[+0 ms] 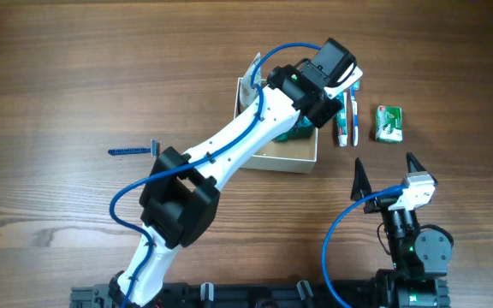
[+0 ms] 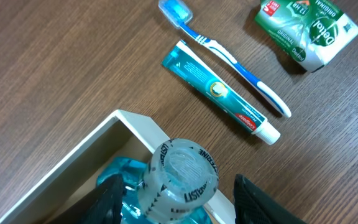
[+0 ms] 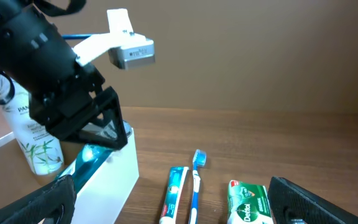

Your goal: Pack container

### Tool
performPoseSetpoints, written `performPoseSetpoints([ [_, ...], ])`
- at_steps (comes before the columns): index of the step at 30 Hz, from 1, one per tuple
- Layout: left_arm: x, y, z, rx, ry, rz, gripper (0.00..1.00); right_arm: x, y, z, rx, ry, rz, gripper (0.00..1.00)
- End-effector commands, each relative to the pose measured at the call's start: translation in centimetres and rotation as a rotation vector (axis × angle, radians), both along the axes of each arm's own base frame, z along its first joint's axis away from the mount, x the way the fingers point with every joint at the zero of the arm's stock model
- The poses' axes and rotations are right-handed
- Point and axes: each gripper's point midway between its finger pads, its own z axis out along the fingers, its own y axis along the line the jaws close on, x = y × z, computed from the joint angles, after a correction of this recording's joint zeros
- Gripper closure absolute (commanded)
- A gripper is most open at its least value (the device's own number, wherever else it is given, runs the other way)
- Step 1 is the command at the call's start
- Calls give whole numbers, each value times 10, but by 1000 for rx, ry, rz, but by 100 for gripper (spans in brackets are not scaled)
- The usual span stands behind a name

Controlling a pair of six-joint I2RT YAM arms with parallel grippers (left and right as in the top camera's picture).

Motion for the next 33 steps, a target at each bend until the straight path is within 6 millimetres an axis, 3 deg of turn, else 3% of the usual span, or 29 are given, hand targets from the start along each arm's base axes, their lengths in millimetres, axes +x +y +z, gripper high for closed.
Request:
performPoseSetpoints([
  [1,1,-4,-9,5,15,-28,44,-1,3,2,-3,-9,15,0],
  [19,5,0,-9,22,-3,-12,58,-1,3,2,-3,-9,15,0],
  [26,7,2,-9,32,-13,-4,57,-1,3,2,-3,-9,15,0],
  [29,7,2,-9,32,-13,-4,48,-1,3,2,-3,-9,15,0],
  [33,9,1,-8,25,-21,-3,53,-1,3,2,-3,-9,15,0],
])
